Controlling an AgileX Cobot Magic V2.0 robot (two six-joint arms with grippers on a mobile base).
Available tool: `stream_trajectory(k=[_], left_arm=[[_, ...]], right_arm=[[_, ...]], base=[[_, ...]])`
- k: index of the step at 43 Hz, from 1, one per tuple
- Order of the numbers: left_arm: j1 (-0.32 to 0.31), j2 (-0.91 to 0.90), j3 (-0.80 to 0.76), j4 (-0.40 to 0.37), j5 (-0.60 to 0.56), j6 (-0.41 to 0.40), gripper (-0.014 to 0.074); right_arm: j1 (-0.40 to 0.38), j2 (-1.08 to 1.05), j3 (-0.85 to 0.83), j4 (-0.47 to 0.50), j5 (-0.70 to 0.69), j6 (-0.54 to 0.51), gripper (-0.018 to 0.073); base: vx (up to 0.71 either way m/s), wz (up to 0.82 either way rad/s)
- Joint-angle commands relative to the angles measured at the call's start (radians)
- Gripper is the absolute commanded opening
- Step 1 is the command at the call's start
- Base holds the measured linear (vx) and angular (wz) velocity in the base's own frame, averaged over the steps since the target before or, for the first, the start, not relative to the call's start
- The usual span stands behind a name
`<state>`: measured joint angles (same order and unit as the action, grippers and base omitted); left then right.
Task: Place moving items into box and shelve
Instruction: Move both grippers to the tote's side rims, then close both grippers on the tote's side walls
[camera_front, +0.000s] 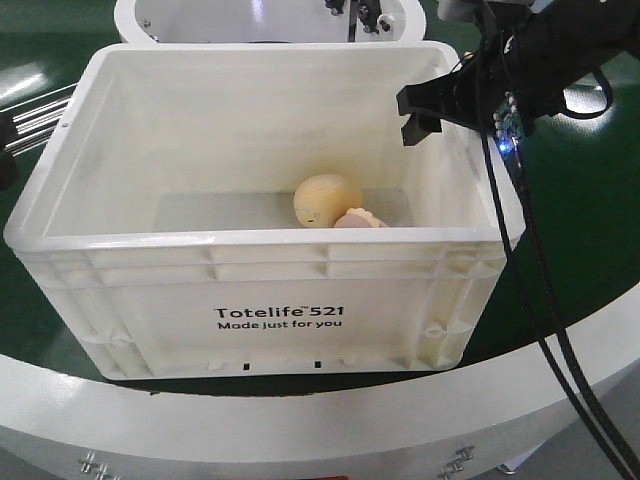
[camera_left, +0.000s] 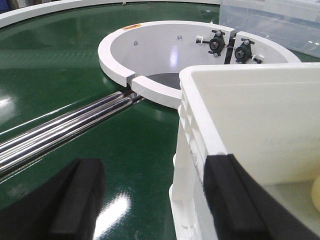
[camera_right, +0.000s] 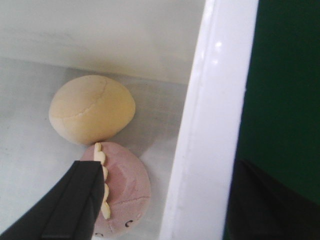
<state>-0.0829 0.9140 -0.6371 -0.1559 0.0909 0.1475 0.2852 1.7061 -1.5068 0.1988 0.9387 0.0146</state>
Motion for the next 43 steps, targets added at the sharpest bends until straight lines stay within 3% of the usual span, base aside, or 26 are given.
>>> stream_trajectory(k=[1,7,8,11,43], left_arm=[[0.002,-0.013,-0.032,-0.003,-0.062,-0.008,0.0543],[0.002,-0.013,-0.032,-0.003,-0.056,-0.008,0.0543],[0.002,-0.013,-0.032,-0.003,-0.056,-0.008,0.0543],[0.002,-0.013,-0.032,-0.003,-0.056,-0.008,0.0543],[0.002,-0.013,-0.032,-0.003,-0.058,-0.008,0.0543]], right_arm=[[0.006,-0.034,-0.033,0.035,-0.042,-0.001,0.0506],[0.006,-0.037,-0.033,0.035,-0.039,-0.001,0.0418],[0.006,-0.037,-0.033,0.051,-0.034,-0.022,0.0061],[0.006,-0.037,-0.033,0.057,-0.034,-0.044,-0.0014],[0.006,-0.063,-0.113,0.053,0.017,-0.055,-0.0004]], base=[[0.00,0.00],[0.00,0.00],[0.00,0.00],[0.00,0.00],[0.00,0.00]])
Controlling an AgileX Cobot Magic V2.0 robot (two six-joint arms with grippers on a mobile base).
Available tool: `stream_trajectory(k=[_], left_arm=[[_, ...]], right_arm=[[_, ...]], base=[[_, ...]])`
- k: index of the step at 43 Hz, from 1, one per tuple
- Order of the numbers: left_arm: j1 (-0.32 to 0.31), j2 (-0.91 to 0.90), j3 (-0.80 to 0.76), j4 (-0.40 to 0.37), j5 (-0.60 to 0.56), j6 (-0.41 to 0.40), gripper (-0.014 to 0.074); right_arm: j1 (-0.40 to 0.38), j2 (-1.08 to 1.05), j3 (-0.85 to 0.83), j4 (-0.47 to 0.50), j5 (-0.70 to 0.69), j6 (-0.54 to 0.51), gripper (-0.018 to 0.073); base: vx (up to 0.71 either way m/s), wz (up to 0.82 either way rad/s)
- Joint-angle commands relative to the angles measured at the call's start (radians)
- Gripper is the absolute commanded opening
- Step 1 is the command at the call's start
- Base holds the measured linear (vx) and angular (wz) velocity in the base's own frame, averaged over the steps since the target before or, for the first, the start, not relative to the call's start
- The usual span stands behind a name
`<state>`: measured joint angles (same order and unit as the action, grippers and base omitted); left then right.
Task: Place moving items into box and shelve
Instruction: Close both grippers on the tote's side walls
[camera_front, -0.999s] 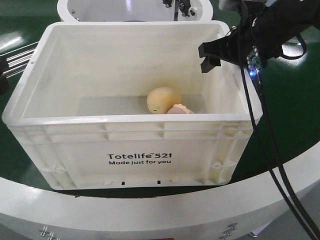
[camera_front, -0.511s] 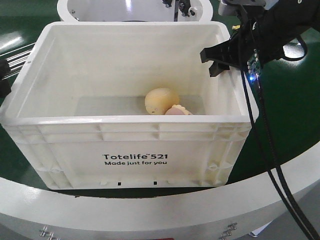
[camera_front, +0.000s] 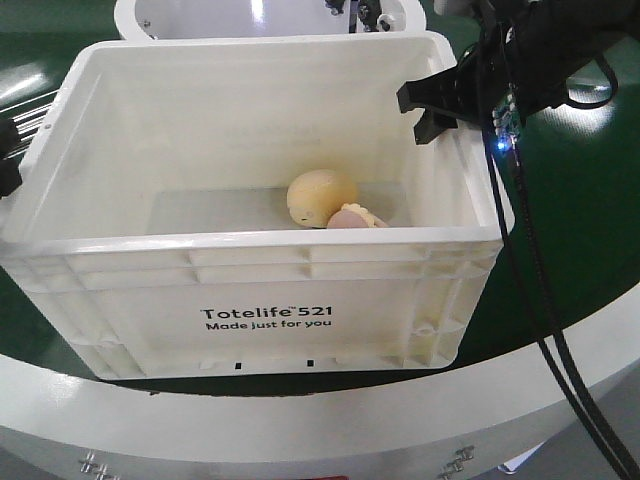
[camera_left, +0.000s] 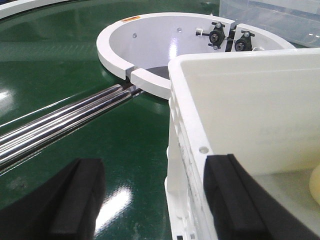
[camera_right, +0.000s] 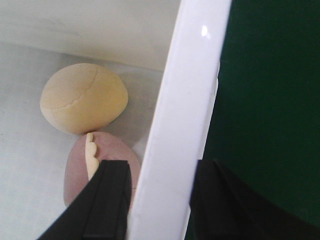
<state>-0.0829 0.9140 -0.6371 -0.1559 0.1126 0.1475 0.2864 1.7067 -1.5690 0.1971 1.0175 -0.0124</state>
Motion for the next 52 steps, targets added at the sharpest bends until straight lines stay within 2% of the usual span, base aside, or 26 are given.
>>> stream_trajectory(k=[1,9,15,23,24,29,41,52], left_arm=[[0.002,-0.013,-0.032,-0.003,-0.079,-0.008,0.0543],[0.002,-0.013,-0.049,-0.003,-0.072,-0.008,0.0536],[0.002,-0.002,-0.126,-0.003,0.010,-0.008,0.0511],[0.002,0.068,-0.310,-0.003,0.234,-0.008,0.0475],[0.002,0.215,-0.523,-0.001,0.420,-0.073,0.0470],[0.002,0.281,-0.588,-0.001,0.461,-0.104,0.0470],[0.002,0.413,-0.710,-0.001,0.636,-0.105,0.0470],[0.002,0.480,-0.748,-0.002,0.764,-0.106,0.0470]], right_arm=[[0.005,-0.064,-0.050,0.055,-0.062,-0.028,-0.0004],[0.005,-0.064,-0.050,0.054,-0.062,-0.032,-0.0004],[0.005,-0.064,-0.050,0.054,-0.060,-0.035,-0.0004],[0.005,-0.064,-0.050,0.054,-0.059,-0.035,-0.0004],[0.005,-0.064,-0.050,0.055,-0.058,-0.040,-0.0004],[0.005,-0.064,-0.050,0.055,-0.051,-0.047,-0.0004],[0.005,-0.064,-0.050,0.056,-0.044,-0.059,-0.0004],[0.005,-0.064,-0.050,0.055,-0.043,-0.061,-0.0004]], base=[[0.00,0.00],[0.00,0.00],[0.00,0.00],[0.00,0.00],[0.00,0.00],[0.00,0.00],[0.00,0.00],[0.00,0.00]])
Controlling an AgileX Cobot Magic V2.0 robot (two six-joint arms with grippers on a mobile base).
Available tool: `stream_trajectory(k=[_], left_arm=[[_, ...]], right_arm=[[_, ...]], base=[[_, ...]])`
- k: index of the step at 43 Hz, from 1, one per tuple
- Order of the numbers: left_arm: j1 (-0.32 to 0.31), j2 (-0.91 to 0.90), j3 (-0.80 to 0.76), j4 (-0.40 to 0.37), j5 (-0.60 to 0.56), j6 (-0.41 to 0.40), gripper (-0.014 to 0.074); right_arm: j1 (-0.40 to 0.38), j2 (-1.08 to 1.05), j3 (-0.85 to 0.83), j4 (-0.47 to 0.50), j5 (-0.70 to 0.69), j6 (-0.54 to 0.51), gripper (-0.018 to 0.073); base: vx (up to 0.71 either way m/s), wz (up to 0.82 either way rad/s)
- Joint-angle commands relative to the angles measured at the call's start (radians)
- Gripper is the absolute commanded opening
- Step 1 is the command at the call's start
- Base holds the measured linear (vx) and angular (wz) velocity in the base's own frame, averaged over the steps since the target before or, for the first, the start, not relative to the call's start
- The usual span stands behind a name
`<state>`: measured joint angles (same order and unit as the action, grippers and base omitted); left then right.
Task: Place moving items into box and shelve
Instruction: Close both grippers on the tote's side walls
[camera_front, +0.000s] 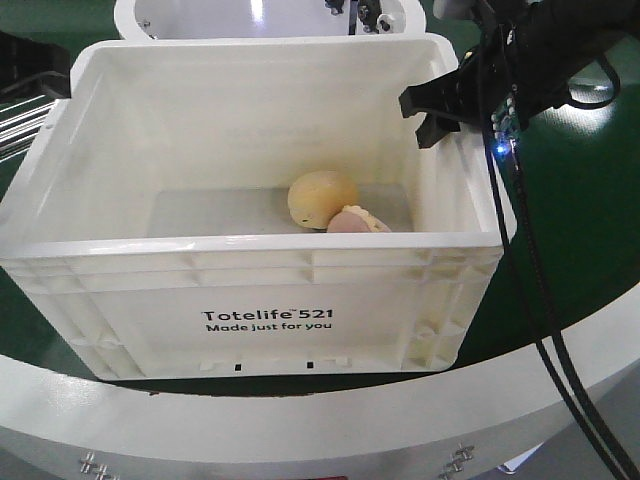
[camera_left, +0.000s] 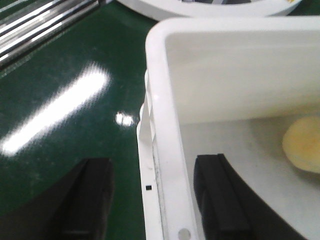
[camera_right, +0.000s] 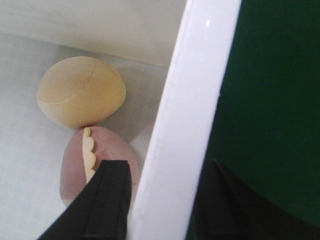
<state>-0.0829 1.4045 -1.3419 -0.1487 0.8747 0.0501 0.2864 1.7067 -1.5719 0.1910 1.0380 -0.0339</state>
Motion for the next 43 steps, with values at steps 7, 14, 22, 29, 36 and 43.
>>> stream_trajectory(k=[7,14,22,29,36,43], left_arm=[[0.002,0.061,-0.043,-0.098,0.082,-0.006,0.0470],[0.002,0.084,-0.043,-0.146,0.078,0.019,0.0470],[0.002,0.100,-0.043,-0.140,0.092,0.019,0.0447],[0.002,0.103,-0.043,-0.141,0.108,0.018,0.0304],[0.002,0.103,-0.043,-0.183,0.112,0.047,-0.0008],[0.002,0.103,-0.065,-0.243,0.128,0.079,-0.0006]], right_arm=[[0.005,-0.064,-0.047,0.062,-0.066,-0.039,-0.0004],[0.005,-0.064,-0.047,0.062,-0.066,-0.039,-0.0004],[0.005,-0.064,-0.047,0.062,-0.065,-0.039,-0.0004],[0.005,-0.064,-0.047,0.062,-0.064,-0.039,-0.0004],[0.005,-0.064,-0.047,0.065,-0.068,-0.039,-0.0004],[0.005,-0.064,-0.047,0.067,-0.072,-0.039,-0.0004]], base=[[0.00,0.00],[0.00,0.00],[0.00,0.00],[0.00,0.00],[0.00,0.00],[0.00,0.00]])
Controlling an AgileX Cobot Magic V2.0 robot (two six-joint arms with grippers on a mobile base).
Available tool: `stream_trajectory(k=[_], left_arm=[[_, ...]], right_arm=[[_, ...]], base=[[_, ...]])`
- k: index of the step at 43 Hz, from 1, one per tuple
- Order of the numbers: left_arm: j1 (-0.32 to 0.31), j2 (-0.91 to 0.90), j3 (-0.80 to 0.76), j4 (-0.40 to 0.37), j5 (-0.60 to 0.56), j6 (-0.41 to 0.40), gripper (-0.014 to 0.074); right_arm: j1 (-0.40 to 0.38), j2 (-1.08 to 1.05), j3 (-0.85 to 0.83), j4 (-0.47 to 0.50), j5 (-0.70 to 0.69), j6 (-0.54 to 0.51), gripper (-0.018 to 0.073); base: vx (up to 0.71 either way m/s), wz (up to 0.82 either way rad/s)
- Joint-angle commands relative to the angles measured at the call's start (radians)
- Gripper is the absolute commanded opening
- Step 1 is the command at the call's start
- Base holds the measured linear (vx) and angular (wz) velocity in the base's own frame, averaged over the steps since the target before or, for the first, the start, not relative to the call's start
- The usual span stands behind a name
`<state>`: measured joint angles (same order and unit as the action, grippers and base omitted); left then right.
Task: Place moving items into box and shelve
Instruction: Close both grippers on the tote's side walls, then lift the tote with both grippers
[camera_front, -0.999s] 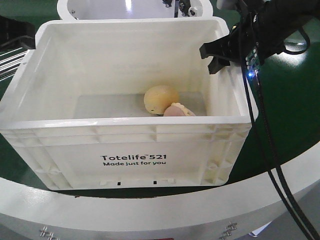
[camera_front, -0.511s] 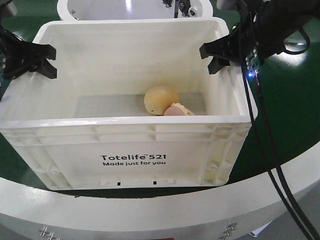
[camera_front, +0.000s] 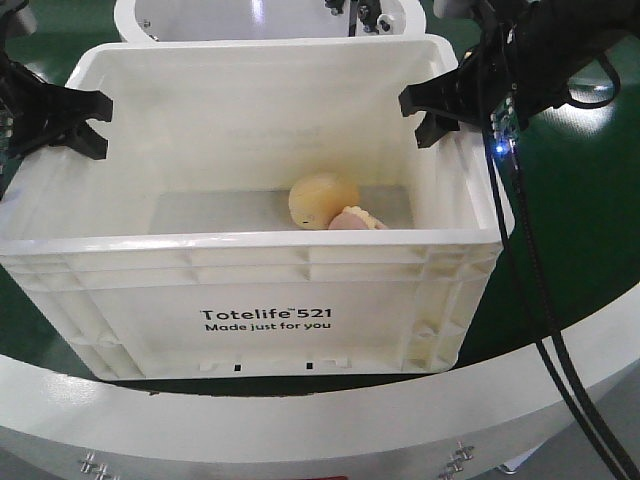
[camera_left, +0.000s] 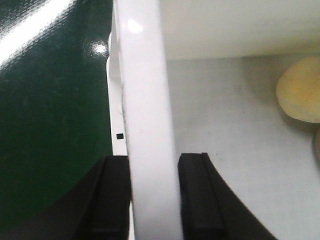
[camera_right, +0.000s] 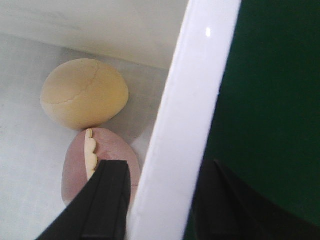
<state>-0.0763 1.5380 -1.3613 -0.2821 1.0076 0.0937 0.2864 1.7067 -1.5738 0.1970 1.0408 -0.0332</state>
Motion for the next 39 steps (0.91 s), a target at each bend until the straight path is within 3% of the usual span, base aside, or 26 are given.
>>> stream_trajectory(k=[1,7,21,22,39], left_arm=[[-0.005,-0.031,-0.052,-0.122,0.001,0.042,-0.0006],[-0.005,-0.031,-0.117,-0.170,0.037,0.068,-0.0005],[-0.006,-0.031,-0.260,-0.191,0.108,0.067,-0.0003],[-0.006,-0.031,-0.281,-0.243,0.139,0.067,-0.0003],[-0.006,-0.031,-0.282,-0.317,0.172,0.075,-0.0003]], right_arm=[[0.005,-0.066,-0.046,0.062,-0.075,-0.040,-0.0004],[0.005,-0.079,-0.046,0.062,-0.077,-0.039,-0.0004],[0.005,-0.141,-0.046,0.071,-0.087,-0.034,-0.0004],[0.005,-0.177,-0.046,0.093,-0.084,-0.032,-0.0003],[0.005,-0.185,-0.046,0.142,-0.079,-0.032,-0.0003]], base=[[0.00,0.00],[0.00,0.00],[0.00,0.00],[0.00,0.00],[0.00,0.00]])
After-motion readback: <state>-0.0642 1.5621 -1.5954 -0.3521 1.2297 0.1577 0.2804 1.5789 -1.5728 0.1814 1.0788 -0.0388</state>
